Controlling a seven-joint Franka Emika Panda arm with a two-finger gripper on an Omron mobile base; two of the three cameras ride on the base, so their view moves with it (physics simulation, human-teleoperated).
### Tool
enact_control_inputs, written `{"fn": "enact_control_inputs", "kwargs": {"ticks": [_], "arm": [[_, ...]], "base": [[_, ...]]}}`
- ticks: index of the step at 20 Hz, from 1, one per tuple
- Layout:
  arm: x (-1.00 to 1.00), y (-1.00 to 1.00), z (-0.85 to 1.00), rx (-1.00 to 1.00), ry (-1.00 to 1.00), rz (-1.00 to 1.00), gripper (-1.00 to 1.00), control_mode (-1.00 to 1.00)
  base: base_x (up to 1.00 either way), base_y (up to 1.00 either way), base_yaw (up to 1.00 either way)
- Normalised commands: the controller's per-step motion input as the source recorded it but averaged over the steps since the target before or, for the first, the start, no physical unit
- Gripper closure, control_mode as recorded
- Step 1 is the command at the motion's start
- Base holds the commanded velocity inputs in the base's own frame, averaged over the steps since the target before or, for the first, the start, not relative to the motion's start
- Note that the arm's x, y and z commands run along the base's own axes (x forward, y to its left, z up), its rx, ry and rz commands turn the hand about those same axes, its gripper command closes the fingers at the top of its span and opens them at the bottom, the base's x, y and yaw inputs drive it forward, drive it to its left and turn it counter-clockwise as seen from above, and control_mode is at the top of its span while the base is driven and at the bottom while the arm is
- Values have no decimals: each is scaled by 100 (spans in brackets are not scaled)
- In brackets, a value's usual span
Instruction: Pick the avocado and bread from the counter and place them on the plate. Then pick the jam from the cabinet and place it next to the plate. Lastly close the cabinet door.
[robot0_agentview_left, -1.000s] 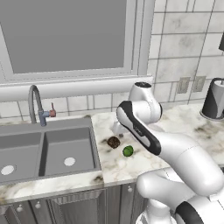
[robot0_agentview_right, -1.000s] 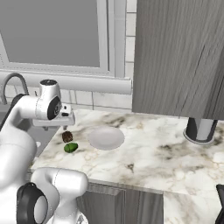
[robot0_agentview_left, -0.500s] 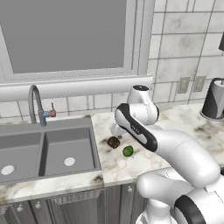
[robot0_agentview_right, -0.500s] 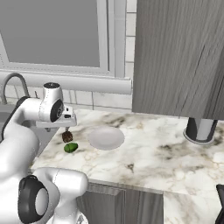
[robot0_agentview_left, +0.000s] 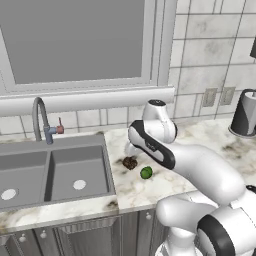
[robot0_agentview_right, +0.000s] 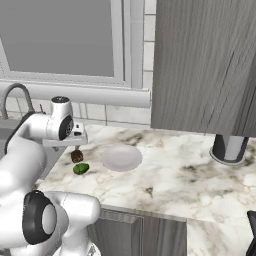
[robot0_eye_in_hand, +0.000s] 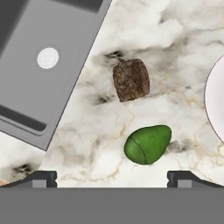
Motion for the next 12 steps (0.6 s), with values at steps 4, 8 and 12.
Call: {"fn": "enact_control_inputs", "kwargs": {"ticks": [4,8,12], "arm": [[12,5,-16,0,0,0,-100,-100],[7,0,-16,0,0,0,-100,-100],[7,0,-16,0,0,0,-100,-100]], "base": [[0,0,0],[0,0,0],[0,0,0]]}}
